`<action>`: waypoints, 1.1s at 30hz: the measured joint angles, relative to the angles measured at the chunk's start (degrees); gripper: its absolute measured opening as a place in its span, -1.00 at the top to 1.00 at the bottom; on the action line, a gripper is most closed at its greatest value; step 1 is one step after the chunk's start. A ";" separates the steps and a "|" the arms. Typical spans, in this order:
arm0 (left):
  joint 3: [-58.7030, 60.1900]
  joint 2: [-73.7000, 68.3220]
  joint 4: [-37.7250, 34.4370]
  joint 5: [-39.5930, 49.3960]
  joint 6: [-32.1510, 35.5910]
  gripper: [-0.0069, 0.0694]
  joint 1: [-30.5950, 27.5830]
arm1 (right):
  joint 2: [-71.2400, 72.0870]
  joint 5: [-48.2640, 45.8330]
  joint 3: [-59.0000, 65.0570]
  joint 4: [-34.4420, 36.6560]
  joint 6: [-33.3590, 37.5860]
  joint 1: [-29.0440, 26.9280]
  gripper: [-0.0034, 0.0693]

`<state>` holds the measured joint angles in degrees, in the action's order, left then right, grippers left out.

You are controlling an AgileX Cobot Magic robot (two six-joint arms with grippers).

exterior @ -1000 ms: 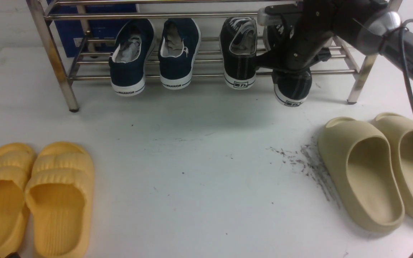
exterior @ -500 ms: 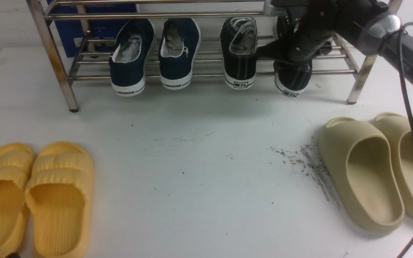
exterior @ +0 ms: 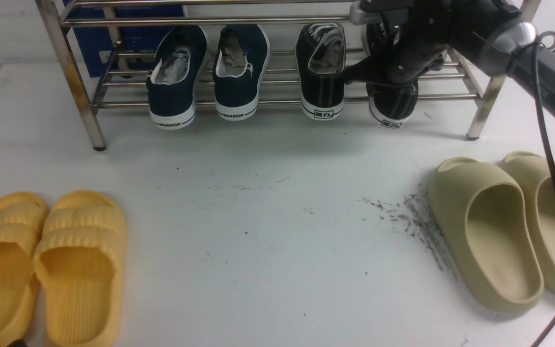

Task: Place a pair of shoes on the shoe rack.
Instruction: Use the right arm to put a shoe into the shoe rack

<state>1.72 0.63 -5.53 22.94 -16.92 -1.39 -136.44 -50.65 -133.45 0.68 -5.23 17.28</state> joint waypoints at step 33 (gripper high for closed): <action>0.00 0.00 0.00 0.00 0.00 0.29 0.00 | 18.78 -20.76 9.75 0.48 4.30 -0.07 0.82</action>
<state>1.72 0.63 -5.53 22.94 -16.92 -1.39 -117.66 -71.41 -123.70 1.16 -0.92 17.22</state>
